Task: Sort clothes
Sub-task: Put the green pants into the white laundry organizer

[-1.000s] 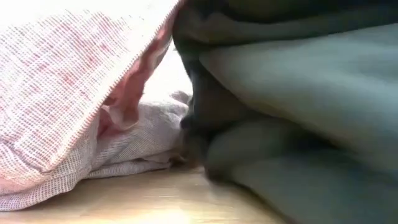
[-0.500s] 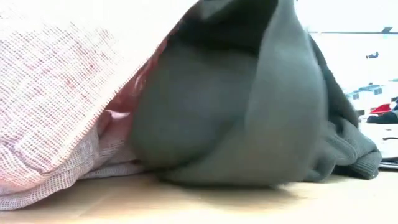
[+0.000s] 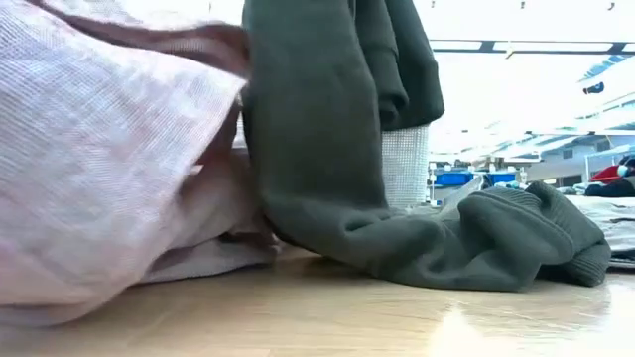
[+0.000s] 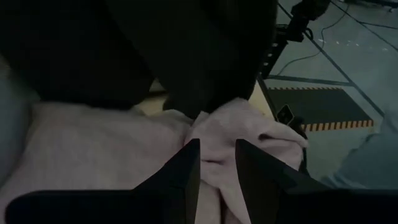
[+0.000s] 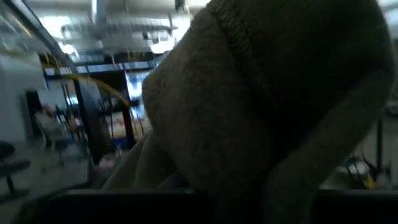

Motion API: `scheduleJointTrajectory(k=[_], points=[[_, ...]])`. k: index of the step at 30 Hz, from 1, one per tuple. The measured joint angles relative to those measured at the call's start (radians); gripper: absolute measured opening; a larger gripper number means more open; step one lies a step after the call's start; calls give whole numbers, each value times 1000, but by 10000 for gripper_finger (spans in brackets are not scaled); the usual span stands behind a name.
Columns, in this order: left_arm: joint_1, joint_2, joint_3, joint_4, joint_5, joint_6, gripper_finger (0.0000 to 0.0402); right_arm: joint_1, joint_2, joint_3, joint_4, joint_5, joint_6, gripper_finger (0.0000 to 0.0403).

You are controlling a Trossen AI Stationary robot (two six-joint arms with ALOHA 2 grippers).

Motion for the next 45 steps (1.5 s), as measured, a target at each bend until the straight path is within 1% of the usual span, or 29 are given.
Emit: scheduleJointTrajectory(k=[5, 9, 12, 15, 20, 22, 25, 27, 30, 36, 39, 42, 45], points=[[0, 0, 0, -1, -30, 3, 106, -112, 22, 0, 206, -158, -25, 33], [0, 0, 0, -2, -79, 4, 106, -212, 62, 0, 344, -261, -27, 33], [5, 0, 0, -7, -123, 10, 106, -279, 98, 0, 414, -317, -24, 33], [30, 0, 0, -11, -145, 11, 106, -341, 138, 0, 464, -355, 1, 33], [85, 0, 0, -21, -148, 44, 106, -435, 215, 0, 577, -416, 46, 33], [107, 0, 0, -26, -148, 57, 106, -467, 239, 0, 583, -451, 83, 33], [134, 0, 0, -31, -148, 59, 106, -506, 256, 0, 495, -501, 167, 33], [147, 0, 0, -36, -148, 59, 106, -523, 257, 0, 373, -536, 216, 33], [158, 0, 0, -46, -148, 58, 106, -535, 255, 0, 163, -567, 225, 33], [158, 0, 0, -65, -148, 58, 106, -536, 227, 0, -242, -566, 214, 33], [158, -1, 0, -64, -145, 57, 106, -535, 220, 1, -413, -552, 204, 33], [158, -9, 0, -64, -143, 52, 106, -530, 222, 1, -550, -534, 204, 33], [165, -25, 0, -70, -141, 51, 106, -528, 224, -28, -613, -526, 223, 33]])
